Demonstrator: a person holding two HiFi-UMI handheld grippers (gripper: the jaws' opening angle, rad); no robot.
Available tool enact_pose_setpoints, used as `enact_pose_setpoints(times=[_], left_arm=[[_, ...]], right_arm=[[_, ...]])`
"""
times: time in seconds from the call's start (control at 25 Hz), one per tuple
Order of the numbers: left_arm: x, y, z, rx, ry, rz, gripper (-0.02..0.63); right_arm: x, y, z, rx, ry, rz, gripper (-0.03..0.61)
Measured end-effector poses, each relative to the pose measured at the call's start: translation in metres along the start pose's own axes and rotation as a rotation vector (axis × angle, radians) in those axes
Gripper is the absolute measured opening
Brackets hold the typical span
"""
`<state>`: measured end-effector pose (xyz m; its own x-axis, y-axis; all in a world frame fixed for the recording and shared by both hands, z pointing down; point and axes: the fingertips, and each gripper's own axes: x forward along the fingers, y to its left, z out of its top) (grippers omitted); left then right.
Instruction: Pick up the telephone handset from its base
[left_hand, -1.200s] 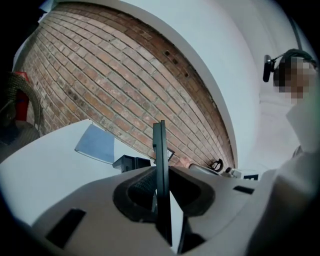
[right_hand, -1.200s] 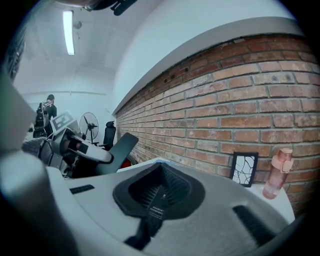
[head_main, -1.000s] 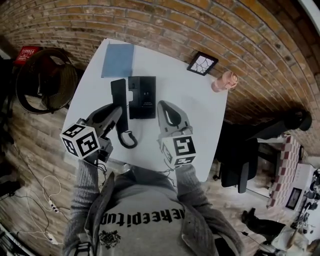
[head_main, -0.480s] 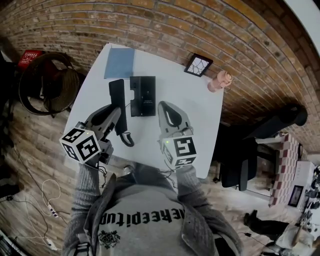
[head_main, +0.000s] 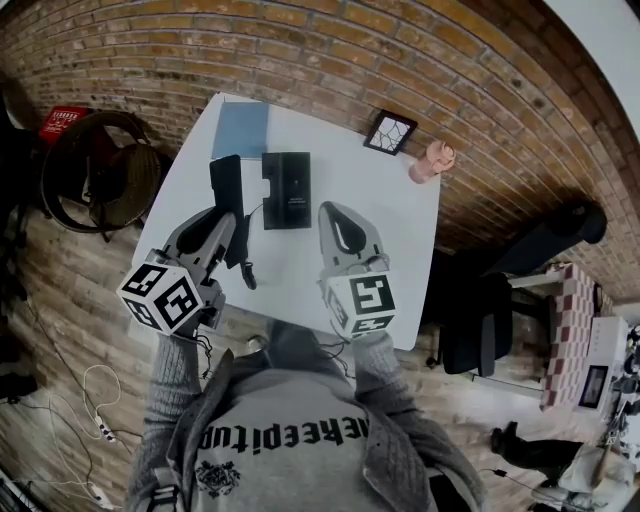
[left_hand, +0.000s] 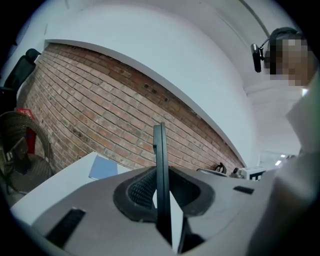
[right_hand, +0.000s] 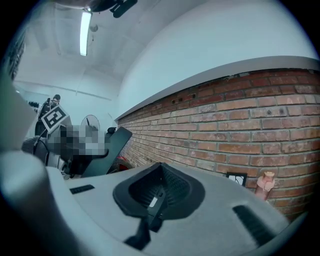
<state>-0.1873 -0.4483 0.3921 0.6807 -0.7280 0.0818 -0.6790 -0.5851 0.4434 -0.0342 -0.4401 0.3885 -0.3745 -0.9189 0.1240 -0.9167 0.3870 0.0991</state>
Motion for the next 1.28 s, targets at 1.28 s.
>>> enact_pose_setpoints(times=[1.28], left_arm=[[-0.099, -0.036, 0.05, 0.221, -0.246, 0.21, 0.069]], right_arm=[[-0.079, 0.023, 0.041, -0.061, -0.089, -0.069, 0.006]])
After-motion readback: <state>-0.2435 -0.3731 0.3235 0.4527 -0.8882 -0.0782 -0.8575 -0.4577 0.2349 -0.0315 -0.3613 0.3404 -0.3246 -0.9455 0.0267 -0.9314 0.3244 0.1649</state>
